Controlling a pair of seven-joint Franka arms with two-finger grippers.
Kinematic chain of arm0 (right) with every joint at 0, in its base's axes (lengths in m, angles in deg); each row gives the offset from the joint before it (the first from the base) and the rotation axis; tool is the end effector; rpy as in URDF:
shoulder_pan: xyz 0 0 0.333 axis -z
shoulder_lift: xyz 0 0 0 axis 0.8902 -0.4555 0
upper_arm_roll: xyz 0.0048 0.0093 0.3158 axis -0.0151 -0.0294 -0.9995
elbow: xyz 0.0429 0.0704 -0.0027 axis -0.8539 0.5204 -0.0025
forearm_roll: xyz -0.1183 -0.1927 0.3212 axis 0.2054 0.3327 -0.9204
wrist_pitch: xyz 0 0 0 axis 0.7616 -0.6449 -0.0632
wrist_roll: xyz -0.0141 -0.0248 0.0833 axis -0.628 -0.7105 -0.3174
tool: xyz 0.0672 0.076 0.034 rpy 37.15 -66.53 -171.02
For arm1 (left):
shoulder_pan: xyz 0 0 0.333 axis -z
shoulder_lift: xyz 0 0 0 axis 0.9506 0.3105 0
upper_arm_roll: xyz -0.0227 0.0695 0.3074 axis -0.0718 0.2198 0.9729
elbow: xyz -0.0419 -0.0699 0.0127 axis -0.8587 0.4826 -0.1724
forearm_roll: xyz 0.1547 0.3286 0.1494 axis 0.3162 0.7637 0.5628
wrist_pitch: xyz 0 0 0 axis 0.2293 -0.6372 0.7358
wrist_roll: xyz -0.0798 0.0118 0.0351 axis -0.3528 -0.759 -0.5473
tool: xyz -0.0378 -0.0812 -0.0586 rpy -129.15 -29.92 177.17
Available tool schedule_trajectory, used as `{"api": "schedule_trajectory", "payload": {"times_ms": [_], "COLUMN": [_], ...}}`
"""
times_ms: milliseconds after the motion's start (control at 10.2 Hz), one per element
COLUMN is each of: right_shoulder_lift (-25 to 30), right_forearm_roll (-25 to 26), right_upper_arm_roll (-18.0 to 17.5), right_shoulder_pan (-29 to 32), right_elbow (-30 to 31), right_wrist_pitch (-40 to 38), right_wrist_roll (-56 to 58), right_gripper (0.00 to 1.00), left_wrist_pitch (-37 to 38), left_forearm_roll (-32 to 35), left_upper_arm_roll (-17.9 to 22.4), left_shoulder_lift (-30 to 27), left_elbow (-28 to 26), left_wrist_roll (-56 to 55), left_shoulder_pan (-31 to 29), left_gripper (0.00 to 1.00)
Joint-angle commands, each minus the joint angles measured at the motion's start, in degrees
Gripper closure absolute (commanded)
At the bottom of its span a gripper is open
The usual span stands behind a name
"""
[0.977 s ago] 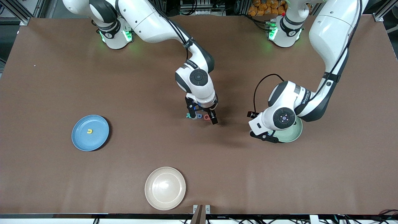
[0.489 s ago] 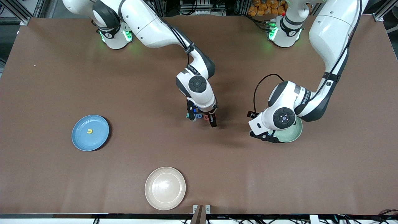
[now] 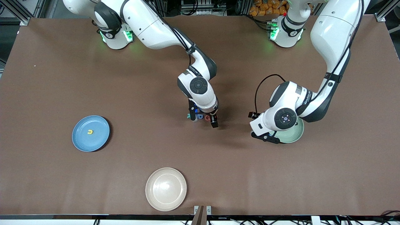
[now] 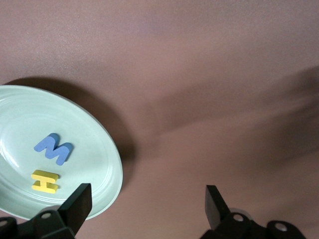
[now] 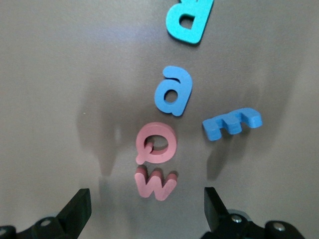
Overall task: Sort upper and lower case letters into plates
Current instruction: 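Position the right gripper above the pink w letter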
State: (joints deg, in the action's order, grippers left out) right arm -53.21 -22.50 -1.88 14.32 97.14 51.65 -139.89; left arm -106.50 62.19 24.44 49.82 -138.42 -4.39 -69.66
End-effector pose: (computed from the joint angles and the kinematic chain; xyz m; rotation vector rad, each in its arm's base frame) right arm 0.5237 0.5609 0.1894 -2.2119 1.9463 0.1672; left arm 0.6079 -0.2465 0.2589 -3.0500 0.4457 0.4610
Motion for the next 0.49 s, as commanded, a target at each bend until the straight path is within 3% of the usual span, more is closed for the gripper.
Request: {"api": "schedule_trajectory", "payload": {"times_ms": [0, 391], "right_shoulder_lift": [-1.7, -1.9], "right_forearm_roll": [-1.4, -1.4], "right_upper_arm_roll": [-0.1, -0.2], "right_shoulder_pan": [-0.1, -0.7], "right_elbow": [-1.7, -1.6], "right_wrist_pitch": [-0.8, -0.3], "right_wrist_roll": [-1.0, -1.0], "right_gripper": [0.00, 0.00], "left_wrist_pitch": [0.2, 0.2], "left_forearm_roll": [-0.7, -0.6], "left_upper_arm_roll": [0.3, 0.3], "left_shoulder_lift": [0.3, 0.3], "left_elbow": [0.8, 0.8], "left_wrist_roll": [-0.6, -0.5], "left_shoulder_pan": [0.5, 0.6], "left_gripper": [0.00, 0.00]}}
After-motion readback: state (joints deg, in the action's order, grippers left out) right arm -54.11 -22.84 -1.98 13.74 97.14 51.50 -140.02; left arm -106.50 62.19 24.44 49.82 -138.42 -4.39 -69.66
